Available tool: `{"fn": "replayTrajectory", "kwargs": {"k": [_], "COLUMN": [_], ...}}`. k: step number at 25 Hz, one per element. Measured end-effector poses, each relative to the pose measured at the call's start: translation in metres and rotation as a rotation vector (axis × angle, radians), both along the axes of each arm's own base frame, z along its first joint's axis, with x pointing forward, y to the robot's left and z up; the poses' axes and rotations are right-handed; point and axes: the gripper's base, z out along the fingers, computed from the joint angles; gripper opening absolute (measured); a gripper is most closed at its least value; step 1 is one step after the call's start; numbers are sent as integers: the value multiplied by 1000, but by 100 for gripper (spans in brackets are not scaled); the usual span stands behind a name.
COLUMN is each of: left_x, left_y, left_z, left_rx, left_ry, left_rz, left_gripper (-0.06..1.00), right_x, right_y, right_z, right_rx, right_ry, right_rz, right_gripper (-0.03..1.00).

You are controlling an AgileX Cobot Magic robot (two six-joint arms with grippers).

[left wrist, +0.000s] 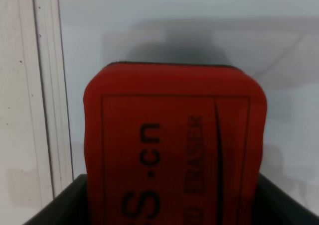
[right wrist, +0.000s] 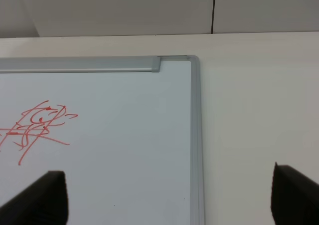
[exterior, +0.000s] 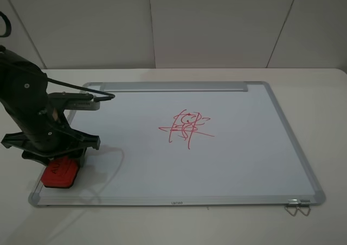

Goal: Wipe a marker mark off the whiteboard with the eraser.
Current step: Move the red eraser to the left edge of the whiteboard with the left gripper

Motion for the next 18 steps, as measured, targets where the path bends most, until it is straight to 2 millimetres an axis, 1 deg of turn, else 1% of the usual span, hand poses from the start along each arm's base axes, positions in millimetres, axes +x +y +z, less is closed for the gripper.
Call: {"fn": "replayTrajectory", "kwargs": {"k": [16,18], "left_x": [3,3], "left_y": [-1,-1], "left_z": [-2,-2], "left_rx": [-4,-6], "left_ry": [-23,-22], "left_rz": [-16,-11], "left_gripper": [57,59], "right_x": [0,0], "right_y": [0,0], "right_z": [0,0], "right_rx": [0,0], "right_ry": [0,0], "right_rz": [0,0], "right_gripper": [72,72]}}
